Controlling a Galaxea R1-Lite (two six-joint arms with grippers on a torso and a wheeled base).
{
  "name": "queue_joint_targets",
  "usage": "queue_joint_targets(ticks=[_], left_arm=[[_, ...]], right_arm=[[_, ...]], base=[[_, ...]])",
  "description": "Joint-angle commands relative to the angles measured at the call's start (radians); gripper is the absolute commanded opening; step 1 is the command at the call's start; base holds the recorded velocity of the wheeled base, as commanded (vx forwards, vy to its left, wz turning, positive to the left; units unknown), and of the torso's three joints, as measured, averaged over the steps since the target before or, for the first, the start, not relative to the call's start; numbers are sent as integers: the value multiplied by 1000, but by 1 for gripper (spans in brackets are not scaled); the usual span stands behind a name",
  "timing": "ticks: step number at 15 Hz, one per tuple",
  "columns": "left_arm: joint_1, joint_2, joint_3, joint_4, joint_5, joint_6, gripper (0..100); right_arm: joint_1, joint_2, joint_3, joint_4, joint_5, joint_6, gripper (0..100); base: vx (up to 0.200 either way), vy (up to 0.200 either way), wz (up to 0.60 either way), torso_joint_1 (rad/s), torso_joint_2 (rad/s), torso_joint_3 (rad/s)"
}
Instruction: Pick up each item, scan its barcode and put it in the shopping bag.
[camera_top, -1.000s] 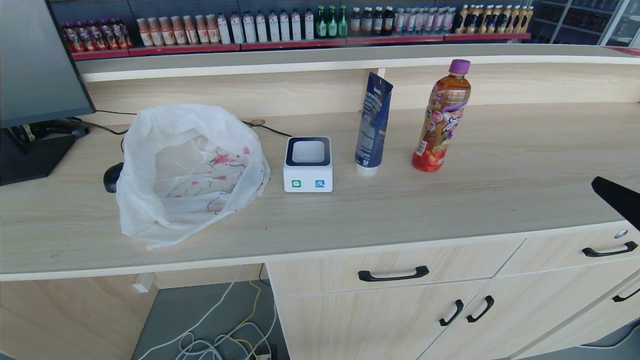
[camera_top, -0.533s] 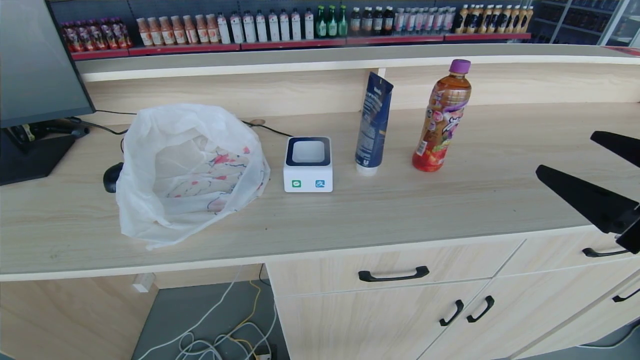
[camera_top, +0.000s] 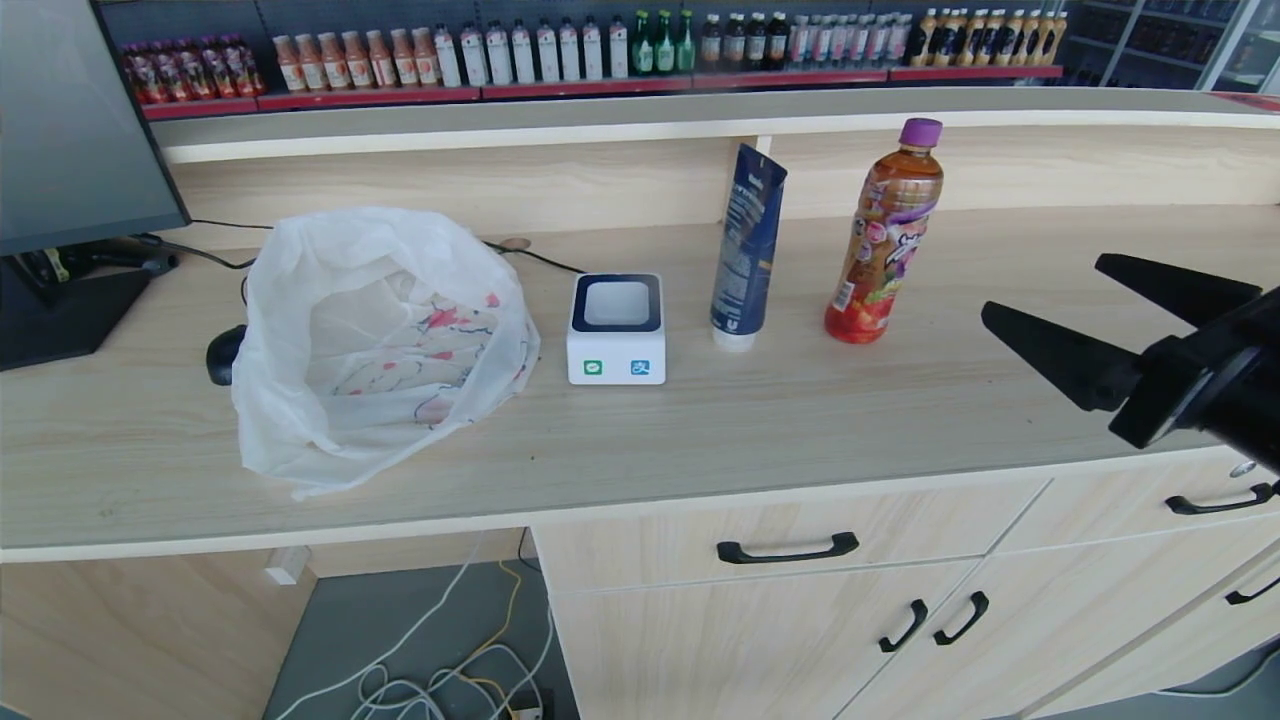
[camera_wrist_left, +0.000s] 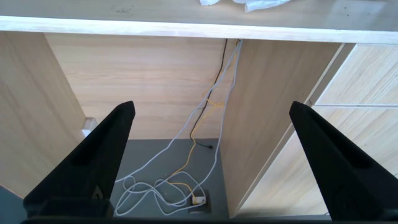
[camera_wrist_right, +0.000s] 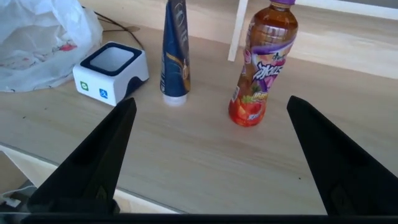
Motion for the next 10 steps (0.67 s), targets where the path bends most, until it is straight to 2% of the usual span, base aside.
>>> queue_joint_targets(ticks=[1, 5, 10], left_arm=[[0, 0, 0, 0, 0, 0, 100], [0, 0, 0, 0, 0, 0, 100], [0, 0, 0, 0, 0, 0, 100]], right_arm=[[11, 87, -43, -13, 1, 4, 100], [82, 263, -206, -27, -27, 44, 100], [109, 309, -230, -40, -38, 50, 100]], base=[[0, 0, 0, 0, 0, 0], [0, 0, 0, 0, 0, 0], [0, 0, 0, 0, 0, 0]])
